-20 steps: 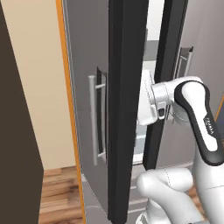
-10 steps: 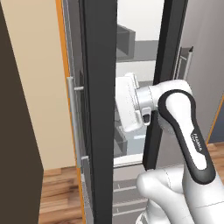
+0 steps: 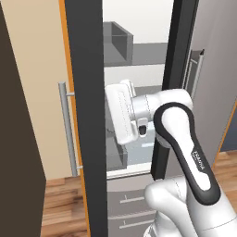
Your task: Retrieve a lemon from the fridge and place it on the cutting board with the fish.
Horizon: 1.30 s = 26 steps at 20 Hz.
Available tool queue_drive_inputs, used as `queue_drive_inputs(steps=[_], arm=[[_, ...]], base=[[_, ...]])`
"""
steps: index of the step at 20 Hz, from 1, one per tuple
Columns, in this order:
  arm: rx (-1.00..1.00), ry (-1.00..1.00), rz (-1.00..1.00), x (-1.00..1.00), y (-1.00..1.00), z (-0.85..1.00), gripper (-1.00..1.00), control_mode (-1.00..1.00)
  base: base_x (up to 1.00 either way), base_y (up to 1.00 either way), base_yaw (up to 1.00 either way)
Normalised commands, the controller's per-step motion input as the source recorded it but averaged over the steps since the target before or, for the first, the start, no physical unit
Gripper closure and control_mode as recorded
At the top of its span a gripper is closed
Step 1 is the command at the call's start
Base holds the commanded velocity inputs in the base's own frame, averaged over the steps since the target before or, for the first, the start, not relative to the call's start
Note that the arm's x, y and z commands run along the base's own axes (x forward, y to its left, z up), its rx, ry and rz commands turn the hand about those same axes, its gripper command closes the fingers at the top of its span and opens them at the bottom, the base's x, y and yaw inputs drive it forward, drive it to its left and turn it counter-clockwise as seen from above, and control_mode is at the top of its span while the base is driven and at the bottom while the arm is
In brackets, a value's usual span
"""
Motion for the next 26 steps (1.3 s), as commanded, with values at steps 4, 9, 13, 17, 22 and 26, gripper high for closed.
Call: queue_drive_inputs(steps=[4, 9, 13, 17, 22, 26], arm=[[-0.01, 0.01, 0.00, 0.00, 0.00, 0.00, -1.00, -1.00], [-0.02, 0.00, -0.03, -0.16, -0.26, 0.00, -1.00, -1.00], [-0.01, 0.00, -0.02, -0.27, -0.80, 0.03, -1.00, -1.00], [-0.05, 0.00, -0.01, -0.27, -0.93, 0.10, -1.00, -1.00], [-0.19, -0.03, 0.00, -0.09, -0.96, 0.10, -1.00, -1.00], [-0.36, -0.10, 0.00, 0.00, -0.86, 0.02, -1.00, -1.00]], base=[[0.00, 0.00, 0.00], [0.00, 0.00, 0.00], [0.00, 0.00, 0.00], [0.00, 0.00, 0.00], [0.00, 0.00, 0.00], [0.00, 0.00, 0.00]])
